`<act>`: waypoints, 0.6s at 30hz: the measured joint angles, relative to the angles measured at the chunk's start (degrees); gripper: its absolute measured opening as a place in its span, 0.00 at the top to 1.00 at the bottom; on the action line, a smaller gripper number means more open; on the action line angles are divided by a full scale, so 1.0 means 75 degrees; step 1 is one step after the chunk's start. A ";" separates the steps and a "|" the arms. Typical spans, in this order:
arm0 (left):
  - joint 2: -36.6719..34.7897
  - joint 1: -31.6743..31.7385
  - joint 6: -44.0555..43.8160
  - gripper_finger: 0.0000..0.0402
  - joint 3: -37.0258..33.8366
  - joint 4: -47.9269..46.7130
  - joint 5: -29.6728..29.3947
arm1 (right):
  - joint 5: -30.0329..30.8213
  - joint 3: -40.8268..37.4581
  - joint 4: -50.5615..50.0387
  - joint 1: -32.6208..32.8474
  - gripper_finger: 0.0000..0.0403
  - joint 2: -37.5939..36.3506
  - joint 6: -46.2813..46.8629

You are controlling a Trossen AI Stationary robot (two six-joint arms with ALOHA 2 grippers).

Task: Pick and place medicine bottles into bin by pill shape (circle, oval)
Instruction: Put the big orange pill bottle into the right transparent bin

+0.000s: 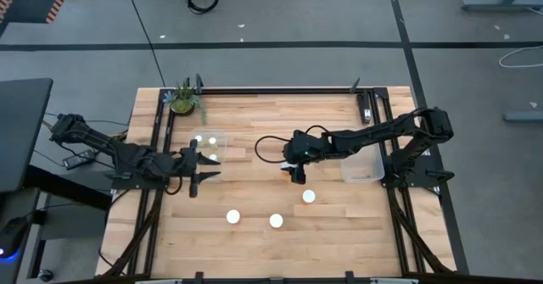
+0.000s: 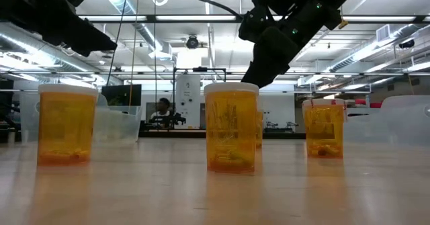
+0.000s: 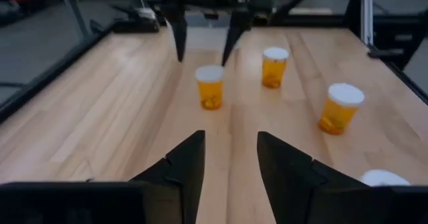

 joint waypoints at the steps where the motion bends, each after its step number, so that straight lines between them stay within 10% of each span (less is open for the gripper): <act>1: -0.0165 0.0068 0.0066 0.65 -0.0131 0.0072 0.0015 | -0.0001 0.0000 -0.0010 0.0000 0.22 0.0000 0.0000; 18: -0.1933 0.1225 0.0547 0.72 -0.1064 0.0231 0.1270 | -0.0141 0.0000 -0.0243 0.0067 0.22 0.0002 0.0098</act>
